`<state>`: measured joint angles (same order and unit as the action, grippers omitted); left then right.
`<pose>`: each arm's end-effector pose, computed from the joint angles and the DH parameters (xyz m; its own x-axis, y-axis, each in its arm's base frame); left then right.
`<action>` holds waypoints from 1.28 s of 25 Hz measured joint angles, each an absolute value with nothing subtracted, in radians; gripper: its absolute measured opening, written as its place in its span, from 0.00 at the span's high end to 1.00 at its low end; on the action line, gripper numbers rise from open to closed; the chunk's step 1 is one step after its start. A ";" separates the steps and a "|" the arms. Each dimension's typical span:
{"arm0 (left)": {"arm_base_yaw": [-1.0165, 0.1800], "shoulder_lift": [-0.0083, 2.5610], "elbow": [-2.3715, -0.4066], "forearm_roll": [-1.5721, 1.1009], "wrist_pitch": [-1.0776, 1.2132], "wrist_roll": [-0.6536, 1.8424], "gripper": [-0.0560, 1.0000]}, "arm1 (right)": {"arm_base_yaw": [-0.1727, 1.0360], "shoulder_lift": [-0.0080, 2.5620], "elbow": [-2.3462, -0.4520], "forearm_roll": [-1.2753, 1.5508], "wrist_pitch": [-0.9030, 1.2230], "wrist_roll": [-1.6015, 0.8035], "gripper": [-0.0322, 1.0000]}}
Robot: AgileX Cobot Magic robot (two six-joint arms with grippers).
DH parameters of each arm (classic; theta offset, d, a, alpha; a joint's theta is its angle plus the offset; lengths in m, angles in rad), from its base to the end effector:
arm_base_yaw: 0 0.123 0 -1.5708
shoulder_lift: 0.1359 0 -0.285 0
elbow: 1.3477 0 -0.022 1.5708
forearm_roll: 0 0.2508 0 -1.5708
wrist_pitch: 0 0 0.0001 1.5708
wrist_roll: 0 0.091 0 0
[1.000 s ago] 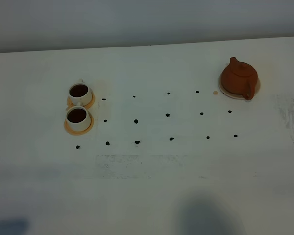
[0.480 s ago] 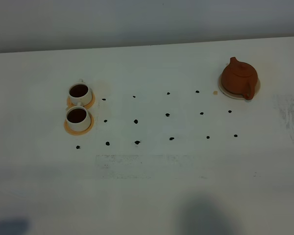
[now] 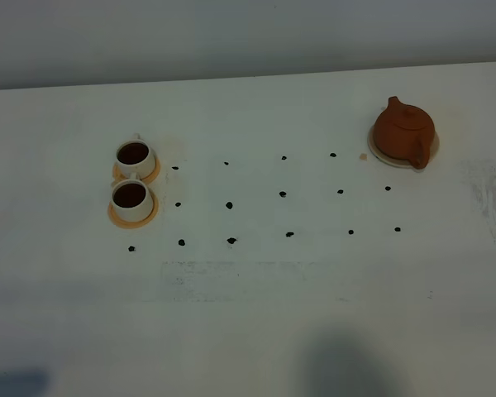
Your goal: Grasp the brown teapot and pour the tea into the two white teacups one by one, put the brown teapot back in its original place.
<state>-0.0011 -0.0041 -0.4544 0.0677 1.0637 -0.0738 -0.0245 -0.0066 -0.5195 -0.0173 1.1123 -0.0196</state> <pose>-0.0006 0.0054 0.2644 -0.4918 -0.0403 -0.8698 -0.0705 0.9975 -0.0063 -0.0104 -0.0012 0.2785 -0.4792 -0.0155 -0.8776 0.0251 0.9992 -0.0314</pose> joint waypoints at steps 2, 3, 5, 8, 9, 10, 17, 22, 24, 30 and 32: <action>-0.001 -0.004 -0.454 0.068 1.064 -0.074 0.65 | -0.024 -0.007 -0.519 -0.017 1.112 -0.020 0.58; -0.001 -0.004 -0.454 0.068 1.064 -0.073 0.65 | -0.024 -0.007 -0.519 -0.017 1.112 -0.020 0.58; -0.001 -0.004 -0.454 0.068 1.064 -0.073 0.65 | -0.024 -0.007 -0.519 -0.017 1.112 -0.020 0.58; -0.001 -0.004 -0.454 0.068 1.064 -0.073 0.65 | -0.024 -0.007 -0.519 -0.017 1.112 -0.020 0.58; -0.001 -0.004 -0.454 0.068 1.064 -0.073 0.65 | -0.024 -0.007 -0.519 -0.017 1.112 -0.020 0.58; -0.001 -0.004 -0.454 0.068 1.064 -0.073 0.65 | -0.024 -0.007 -0.519 -0.017 1.112 -0.020 0.59; -0.001 -0.004 -0.454 0.068 1.064 -0.073 0.65 | -0.024 -0.007 -0.519 -0.017 1.112 -0.020 0.58; -0.001 -0.004 -0.454 0.068 1.064 -0.072 0.65 | -0.024 -0.007 -0.519 -0.017 1.112 -0.020 0.58; -0.001 -0.004 -0.454 0.068 1.064 -0.072 0.65 | -0.024 -0.007 -0.519 -0.017 1.112 -0.020 0.58; -0.001 -0.004 -0.454 0.068 1.064 -0.072 0.65 | -0.024 -0.007 -0.519 -0.017 1.112 -0.020 0.58; -0.001 -0.004 -0.454 0.068 1.064 -0.072 0.65 | -0.024 -0.007 -0.519 -0.017 1.112 -0.020 0.58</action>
